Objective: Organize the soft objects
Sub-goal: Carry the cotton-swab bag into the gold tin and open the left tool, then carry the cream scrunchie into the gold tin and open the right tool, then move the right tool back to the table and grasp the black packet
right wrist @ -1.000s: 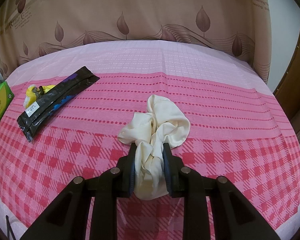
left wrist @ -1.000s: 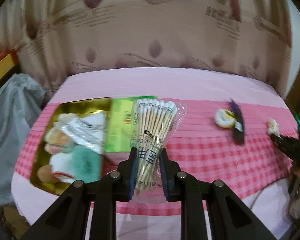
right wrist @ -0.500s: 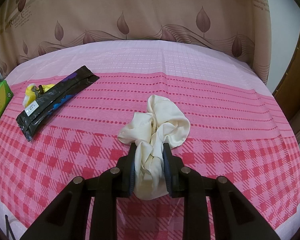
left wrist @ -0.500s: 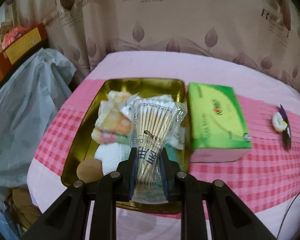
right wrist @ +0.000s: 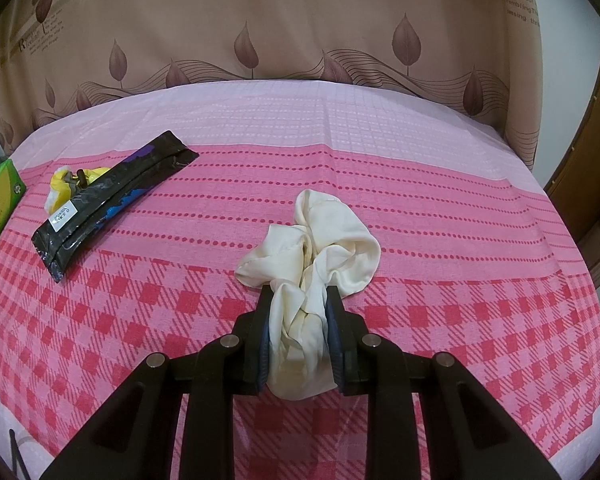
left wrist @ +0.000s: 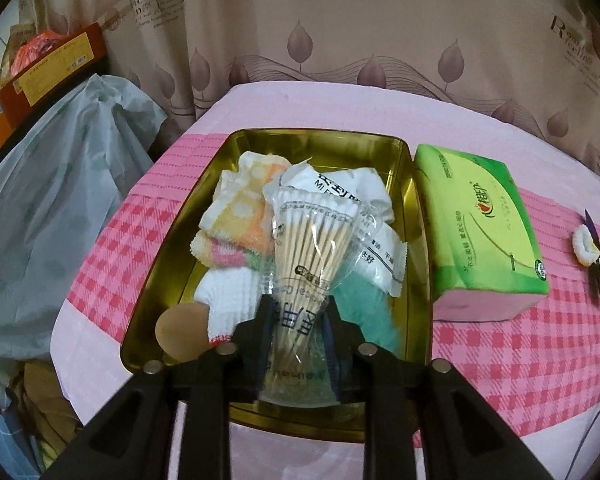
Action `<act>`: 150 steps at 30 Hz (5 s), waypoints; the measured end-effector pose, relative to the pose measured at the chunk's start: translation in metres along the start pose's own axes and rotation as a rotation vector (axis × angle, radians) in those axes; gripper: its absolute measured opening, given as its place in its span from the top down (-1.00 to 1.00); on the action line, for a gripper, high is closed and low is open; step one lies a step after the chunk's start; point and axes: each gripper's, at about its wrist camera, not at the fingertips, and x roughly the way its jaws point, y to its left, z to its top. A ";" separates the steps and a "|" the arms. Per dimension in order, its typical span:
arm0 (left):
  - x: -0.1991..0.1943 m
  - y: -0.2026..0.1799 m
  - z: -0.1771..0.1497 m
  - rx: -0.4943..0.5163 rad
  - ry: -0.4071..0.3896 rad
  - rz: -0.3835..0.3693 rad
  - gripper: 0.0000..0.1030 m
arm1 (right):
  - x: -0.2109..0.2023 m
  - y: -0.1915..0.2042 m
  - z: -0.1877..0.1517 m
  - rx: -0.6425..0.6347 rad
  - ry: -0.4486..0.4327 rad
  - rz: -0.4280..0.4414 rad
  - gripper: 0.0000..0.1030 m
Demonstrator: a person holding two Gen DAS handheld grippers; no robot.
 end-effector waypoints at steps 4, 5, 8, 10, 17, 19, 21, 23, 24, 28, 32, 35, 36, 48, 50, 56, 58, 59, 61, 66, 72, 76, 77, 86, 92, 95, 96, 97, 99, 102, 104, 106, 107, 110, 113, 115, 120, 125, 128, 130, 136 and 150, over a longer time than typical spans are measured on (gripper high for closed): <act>-0.003 0.001 -0.001 -0.007 -0.003 -0.001 0.29 | 0.000 0.000 0.000 0.000 0.000 0.000 0.55; -0.005 0.000 -0.001 -0.008 -0.009 -0.002 0.24 | 0.000 0.000 0.000 0.000 0.000 0.000 0.55; -0.014 0.001 -0.001 -0.012 -0.041 -0.007 0.15 | 0.000 0.000 0.000 0.001 0.000 -0.001 0.55; -0.021 0.003 -0.002 -0.019 -0.061 -0.008 0.10 | 0.000 -0.001 0.000 0.001 0.000 -0.001 0.55; -0.043 0.013 -0.012 -0.052 -0.096 -0.004 0.09 | 0.000 0.000 0.000 0.001 0.000 -0.001 0.55; -0.048 0.015 -0.016 -0.050 -0.098 0.002 0.09 | 0.000 0.000 0.000 0.001 0.000 -0.001 0.55; -0.051 0.016 -0.019 -0.045 -0.096 0.005 0.09 | 0.000 0.000 0.000 0.000 0.000 -0.002 0.55; -0.054 0.018 -0.022 -0.040 -0.098 0.017 0.09 | 0.000 0.000 0.000 0.001 0.000 -0.002 0.55; -0.055 0.019 -0.023 -0.040 -0.097 0.022 0.09 | 0.000 0.000 0.000 0.002 0.001 -0.001 0.55; -0.061 0.024 -0.028 -0.048 -0.099 0.037 0.09 | 0.000 -0.001 0.000 0.007 0.002 0.002 0.55; -0.062 0.030 -0.031 -0.067 -0.102 0.051 0.09 | 0.000 -0.001 0.000 0.005 0.002 0.000 0.55; -0.059 0.031 -0.031 -0.072 -0.100 0.070 0.09 | 0.000 -0.001 0.000 0.006 0.002 0.002 0.55; -0.059 0.031 -0.031 -0.073 -0.101 0.075 0.09 | 0.000 -0.001 0.000 0.006 0.002 0.001 0.55; -0.057 0.032 -0.032 -0.076 -0.100 0.077 0.09 | 0.000 0.003 0.004 0.028 0.003 -0.008 0.71; -0.057 0.033 -0.031 -0.081 -0.104 0.084 0.09 | -0.002 0.005 0.007 0.029 0.002 -0.003 0.71; -0.055 0.038 -0.029 -0.104 -0.102 0.099 0.09 | -0.019 0.018 0.016 0.023 -0.038 0.039 0.71; -0.055 0.039 -0.029 -0.113 -0.100 0.101 0.09 | -0.025 0.025 0.019 0.014 -0.048 0.053 0.71; -0.055 0.040 -0.029 -0.117 -0.099 0.101 0.09 | -0.029 0.030 0.022 0.011 -0.054 0.070 0.71; -0.055 0.041 -0.029 -0.128 -0.096 0.107 0.09 | -0.035 0.038 0.027 0.007 -0.065 0.091 0.71; -0.056 0.051 -0.030 -0.177 -0.103 0.135 0.09 | -0.052 0.079 0.043 -0.050 -0.099 0.173 0.71; -0.056 0.065 -0.031 -0.245 -0.095 0.162 0.09 | -0.067 0.155 0.063 -0.157 -0.121 0.304 0.71; -0.058 0.074 -0.031 -0.288 -0.100 0.201 0.09 | -0.074 0.218 0.072 -0.213 -0.126 0.413 0.71; -0.059 0.076 -0.031 -0.293 -0.105 0.209 0.09 | -0.075 0.233 0.073 -0.228 -0.123 0.443 0.71; -0.066 0.089 -0.031 -0.340 -0.144 0.285 0.09 | -0.080 0.376 0.087 -0.368 -0.088 0.633 0.71; -0.066 0.095 -0.031 -0.366 -0.138 0.287 0.09 | -0.059 0.435 0.095 -0.429 -0.038 0.640 0.69; -0.067 0.097 -0.032 -0.370 -0.145 0.285 0.09 | -0.046 0.454 0.100 -0.435 -0.011 0.627 0.67; -0.067 0.097 -0.032 -0.370 -0.145 0.285 0.09 | -0.041 0.460 0.102 -0.437 0.011 0.625 0.65; -0.067 0.097 -0.032 -0.370 -0.142 0.286 0.09 | -0.038 0.465 0.104 -0.437 0.019 0.622 0.62; -0.067 0.097 -0.032 -0.372 -0.137 0.278 0.09 | -0.031 0.475 0.108 -0.448 0.021 0.600 0.56; -0.069 0.100 -0.033 -0.382 -0.135 0.273 0.09 | -0.019 0.485 0.113 -0.444 0.044 0.584 0.52; -0.069 0.101 -0.033 -0.388 -0.136 0.274 0.09 | -0.013 0.490 0.114 -0.449 0.058 0.577 0.38; -0.069 0.102 -0.033 -0.388 -0.138 0.272 0.09 | -0.010 0.494 0.112 -0.463 0.062 0.556 0.08; -0.069 0.102 -0.033 -0.387 -0.136 0.274 0.09 | -0.008 0.495 0.111 -0.464 0.067 0.550 0.01; -0.070 0.102 -0.033 -0.386 -0.137 0.272 0.09 | -0.009 0.491 0.109 -0.462 0.065 0.556 -0.19; -0.070 0.103 -0.033 -0.386 -0.141 0.272 0.09 | -0.015 0.486 0.110 -0.472 0.049 0.551 -0.19; -0.069 0.101 -0.032 -0.381 -0.140 0.271 0.09 | -0.022 0.479 0.112 -0.466 0.034 0.555 -0.21; -0.070 0.098 -0.032 -0.381 -0.140 0.270 0.09 | -0.050 0.435 0.108 -0.426 -0.016 0.542 -0.29; -0.071 0.091 -0.033 -0.365 -0.144 0.273 0.09 | -0.063 0.366 0.093 -0.391 -0.064 0.436 -0.30; -0.071 0.087 -0.033 -0.351 -0.146 0.276 0.09 | -0.061 0.315 0.086 -0.335 -0.079 0.355 -0.31; -0.071 0.086 -0.033 -0.345 -0.147 0.278 0.09 | -0.057 0.283 0.084 -0.302 -0.083 0.291 -0.31; -0.070 0.084 -0.032 -0.335 -0.149 0.285 0.09 | -0.031 0.206 0.081 -0.188 -0.020 0.154 -0.31; -0.071 0.083 -0.033 -0.326 -0.146 0.287 0.09 | 0.008 0.143 0.065 -0.124 0.064 0.017 -0.31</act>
